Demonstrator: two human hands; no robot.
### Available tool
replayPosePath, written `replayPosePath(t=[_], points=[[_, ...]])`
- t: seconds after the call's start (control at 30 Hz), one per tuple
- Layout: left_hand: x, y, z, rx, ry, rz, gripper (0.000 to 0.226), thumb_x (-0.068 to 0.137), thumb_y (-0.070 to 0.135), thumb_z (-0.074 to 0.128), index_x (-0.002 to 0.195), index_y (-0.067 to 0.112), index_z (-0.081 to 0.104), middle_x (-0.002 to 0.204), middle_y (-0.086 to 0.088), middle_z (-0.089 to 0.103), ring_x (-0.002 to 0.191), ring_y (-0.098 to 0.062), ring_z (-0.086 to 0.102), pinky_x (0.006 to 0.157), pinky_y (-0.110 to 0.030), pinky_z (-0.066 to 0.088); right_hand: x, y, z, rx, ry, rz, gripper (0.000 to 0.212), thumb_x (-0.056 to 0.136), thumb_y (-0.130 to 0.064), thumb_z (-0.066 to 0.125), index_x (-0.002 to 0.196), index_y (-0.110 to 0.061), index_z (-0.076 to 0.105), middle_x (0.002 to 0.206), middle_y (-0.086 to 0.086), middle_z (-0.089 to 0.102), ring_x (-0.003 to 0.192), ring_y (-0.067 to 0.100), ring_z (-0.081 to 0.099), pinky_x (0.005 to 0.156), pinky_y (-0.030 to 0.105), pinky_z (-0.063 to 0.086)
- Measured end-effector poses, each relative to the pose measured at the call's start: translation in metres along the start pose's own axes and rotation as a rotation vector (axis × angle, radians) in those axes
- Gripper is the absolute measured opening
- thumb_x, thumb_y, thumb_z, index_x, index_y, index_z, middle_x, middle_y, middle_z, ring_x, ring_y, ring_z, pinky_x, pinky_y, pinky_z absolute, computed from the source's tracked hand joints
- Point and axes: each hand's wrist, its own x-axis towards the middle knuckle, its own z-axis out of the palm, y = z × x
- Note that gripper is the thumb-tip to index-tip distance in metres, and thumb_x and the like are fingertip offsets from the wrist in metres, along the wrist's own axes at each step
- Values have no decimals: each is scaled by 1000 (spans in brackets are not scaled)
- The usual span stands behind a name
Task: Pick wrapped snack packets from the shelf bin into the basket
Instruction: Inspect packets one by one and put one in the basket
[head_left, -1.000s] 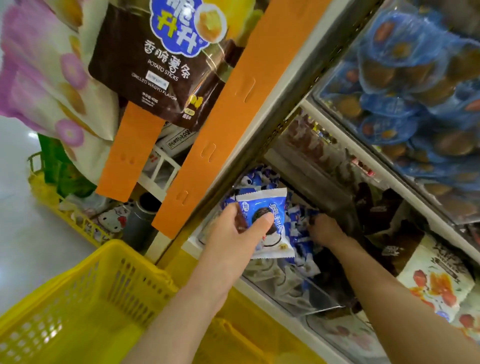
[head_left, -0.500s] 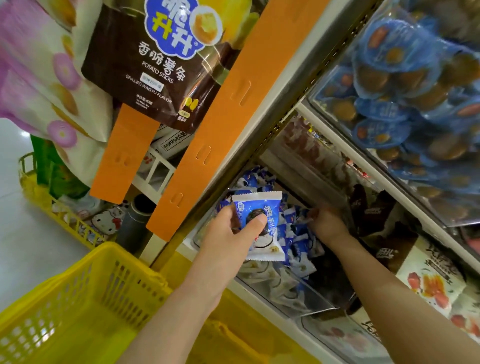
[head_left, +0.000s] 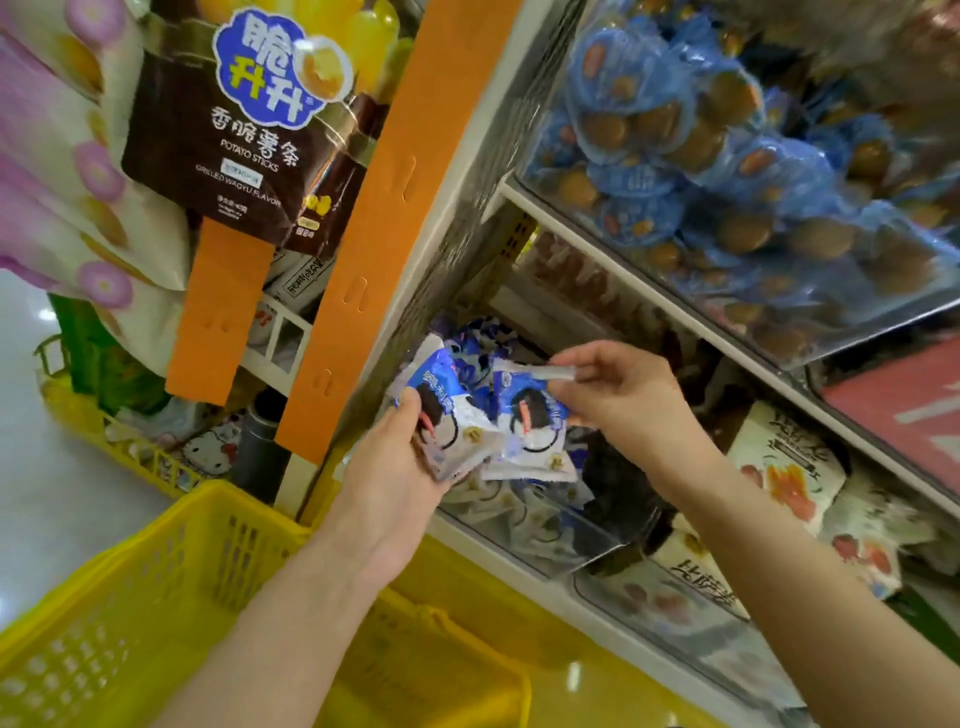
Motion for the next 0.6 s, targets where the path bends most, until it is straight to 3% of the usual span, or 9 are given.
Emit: replayPosePath(t=[0.1, 0.17, 0.27, 0.33, 0.43, 0.53, 0.6], points=[[-12, -5, 1, 51, -51, -72, 37, 96, 36, 35, 123, 18, 52, 118, -12, 64, 103, -31, 64, 93, -54, 45, -19, -1, 10, 26, -103, 5, 15, 83, -6, 66, 82, -22, 63, 84, 8, 64, 65, 10, 64, 57, 18, 55], [-19, -10, 0, 141, -70, -116, 40, 96, 41, 32, 121, 20, 56, 112, -10, 68, 100, -29, 66, 85, -50, 50, -27, -2, 15, 23, -132, 24, 6, 88, -16, 61, 85, -19, 65, 88, 12, 66, 69, 16, 64, 61, 22, 57], [-27, -15, -5, 307, -17, -132, 42, 96, 44, 32, 123, 22, 56, 118, -10, 65, 105, -29, 63, 91, -51, 47, -38, 0, 20, -74, -258, 48, 28, 89, -46, 51, 87, -25, 69, 104, 19, 65, 79, 20, 66, 60, 23, 57], [-29, -18, -8, 471, 28, -102, 42, 97, 45, 32, 127, 25, 52, 124, -7, 60, 112, -29, 57, 101, -53, 39, -46, 2, 25, -210, -357, 20, 43, 82, -60, 50, 87, -23, 70, 90, 3, 71, 73, 12, 65, 63, 24, 54], [-33, -19, -8, 595, 69, -68, 45, 96, 49, 30, 134, 29, 44, 129, -2, 53, 120, -21, 47, 108, -51, 29, -50, 6, 34, -235, -338, 8, 34, 79, -52, 61, 74, -19, 65, 64, -13, 59, 62, -3, 54, 64, 19, 43], [-36, -15, -7, 508, 51, -68, 48, 92, 53, 35, 129, 28, 50, 129, -7, 56, 123, -26, 48, 108, -51, 30, -48, 4, 36, -70, -255, 35, 30, 84, -37, 63, 68, -12, 60, 52, -11, 48, 45, -2, 40, 48, 11, 33], [-37, -12, -7, 502, 32, -39, 43, 90, 51, 41, 121, 24, 57, 121, -7, 62, 116, -26, 54, 104, -50, 36, -45, 0, 33, 42, -175, 60, 26, 86, -32, 62, 74, -9, 63, 55, -4, 53, 46, -1, 45, 48, 9, 38]])
